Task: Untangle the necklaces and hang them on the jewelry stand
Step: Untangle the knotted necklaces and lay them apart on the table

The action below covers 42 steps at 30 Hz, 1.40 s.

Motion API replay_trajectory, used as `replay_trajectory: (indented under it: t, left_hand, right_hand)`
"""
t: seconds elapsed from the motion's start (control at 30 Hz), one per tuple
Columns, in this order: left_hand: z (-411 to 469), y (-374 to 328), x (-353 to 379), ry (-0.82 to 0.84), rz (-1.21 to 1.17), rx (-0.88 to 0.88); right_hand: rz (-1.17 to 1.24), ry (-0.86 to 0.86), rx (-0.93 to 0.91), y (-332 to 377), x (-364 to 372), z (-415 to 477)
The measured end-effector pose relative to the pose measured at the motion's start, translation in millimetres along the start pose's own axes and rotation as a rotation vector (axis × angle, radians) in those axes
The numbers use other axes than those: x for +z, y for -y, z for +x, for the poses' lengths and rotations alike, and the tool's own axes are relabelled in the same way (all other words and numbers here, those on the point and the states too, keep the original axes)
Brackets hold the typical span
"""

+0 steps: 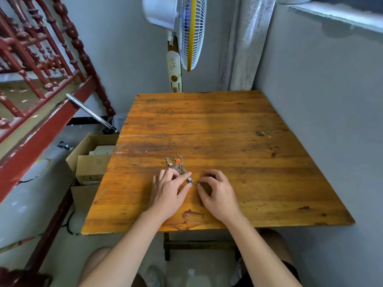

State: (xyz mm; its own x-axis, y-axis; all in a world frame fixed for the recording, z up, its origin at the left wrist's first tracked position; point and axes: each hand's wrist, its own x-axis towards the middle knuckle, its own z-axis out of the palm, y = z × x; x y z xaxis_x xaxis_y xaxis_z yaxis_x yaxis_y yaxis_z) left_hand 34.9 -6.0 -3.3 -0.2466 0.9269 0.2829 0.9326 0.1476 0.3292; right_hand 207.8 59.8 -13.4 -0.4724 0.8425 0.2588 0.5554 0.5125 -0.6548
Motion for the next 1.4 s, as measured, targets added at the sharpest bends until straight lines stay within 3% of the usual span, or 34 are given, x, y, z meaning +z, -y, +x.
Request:
replay_trajectory:
  t: [0.33,0.43,0.7,0.97,1.2,1.4]
  left_hand:
    - [0,3,-2,-0.059,-0.154,-0.028]
    - [0,5,-1,-0.069,-0.164,-0.047]
    - [-1,4,1,-0.134,-0.273,-0.131]
    - [0,6,-3,-0.21,-0.375,-0.221]
    - [-3,2,-13,-0.204,-0.549,-0.245]
    - [-4,4,-14,-0.219,-0.622,-0.206]
  right_hand:
    - [0.076,-0.009,0.025,-1,-3,6]
    - [0.214,-0.083,0.027,-2,-7,6]
    - [0.601,-0.183,0.27,-1,-19,6]
    - [0.912,-0.41,0.51,0,-27,8]
    - [0.69,-0.175,0.358,5,-24,8]
    - [0.586,-0.106,0.237,3,-23,5]
